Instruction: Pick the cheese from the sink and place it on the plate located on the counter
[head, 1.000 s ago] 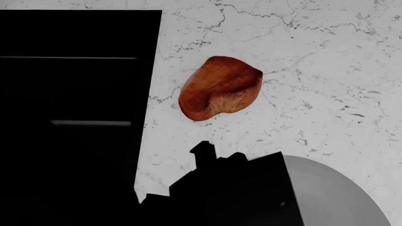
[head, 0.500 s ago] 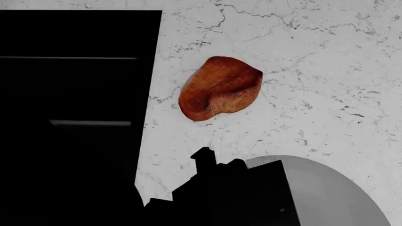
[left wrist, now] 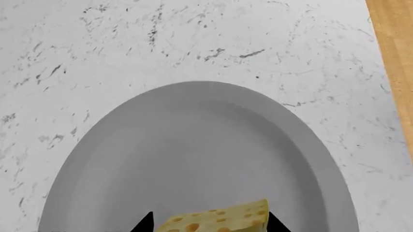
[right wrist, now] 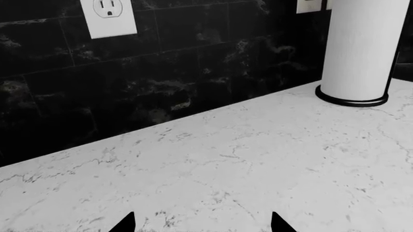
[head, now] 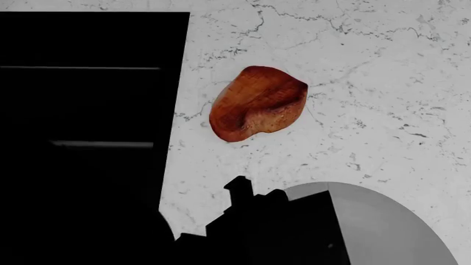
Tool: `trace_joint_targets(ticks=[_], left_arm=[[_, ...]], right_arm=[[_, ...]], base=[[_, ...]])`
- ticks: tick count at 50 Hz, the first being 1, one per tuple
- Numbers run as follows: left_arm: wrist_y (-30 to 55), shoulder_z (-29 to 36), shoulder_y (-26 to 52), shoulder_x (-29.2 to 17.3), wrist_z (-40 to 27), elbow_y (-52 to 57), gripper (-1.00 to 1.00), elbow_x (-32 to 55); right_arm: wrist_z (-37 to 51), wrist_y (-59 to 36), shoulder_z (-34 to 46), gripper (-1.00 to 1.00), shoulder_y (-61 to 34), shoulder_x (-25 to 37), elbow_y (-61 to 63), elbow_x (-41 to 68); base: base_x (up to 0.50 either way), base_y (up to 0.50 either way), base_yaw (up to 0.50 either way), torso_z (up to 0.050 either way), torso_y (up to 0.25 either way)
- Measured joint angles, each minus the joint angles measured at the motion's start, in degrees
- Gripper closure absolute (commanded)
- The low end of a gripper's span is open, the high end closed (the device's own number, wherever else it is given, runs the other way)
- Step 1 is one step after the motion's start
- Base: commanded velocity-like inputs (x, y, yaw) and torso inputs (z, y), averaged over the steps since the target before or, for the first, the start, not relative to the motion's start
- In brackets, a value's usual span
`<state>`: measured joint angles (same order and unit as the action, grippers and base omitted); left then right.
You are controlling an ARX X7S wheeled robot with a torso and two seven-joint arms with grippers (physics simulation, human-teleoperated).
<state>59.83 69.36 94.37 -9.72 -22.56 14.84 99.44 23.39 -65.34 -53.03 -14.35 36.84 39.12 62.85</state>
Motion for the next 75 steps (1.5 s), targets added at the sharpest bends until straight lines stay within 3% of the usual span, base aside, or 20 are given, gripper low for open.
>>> trace_joint_targets(ticks=[25,66,67,75], left_arm=[[-0.6,1.7,-1.1,0.5,1.9,-1.3,1.00,-3.0],[-1.6,3.8,-2.3,1.2,3.7,-2.2,1.00,-6.3],[-1.6,3.8,-2.3,1.2,3.8,-2.2,-1.00,-6.3],[-1.9,4.2,-2.4,1.3,3.5,-2.3,-1.00,-6.0]], right_arm=[[2.3,-1.4,-1.6,-1.00,0.4,-0.1,1.1,3.4],[-1.3,2.9,-0.5,-1.00,3.5,-1.6,-0.2,-0.7],[-1.4,3.0,-0.4,-1.00,3.6,-1.6,-0.2,-0.7],[-2.0,3.9,0.0,-1.00,4.0,-1.8,-0.6,-1.5]], base=[[0.00,0.00,0.00,0.000,0.000],[0.00,0.00,0.00,0.000,0.000],[0.00,0.00,0.00,0.000,0.000],[0.00,0.00,0.00,0.000,0.000]])
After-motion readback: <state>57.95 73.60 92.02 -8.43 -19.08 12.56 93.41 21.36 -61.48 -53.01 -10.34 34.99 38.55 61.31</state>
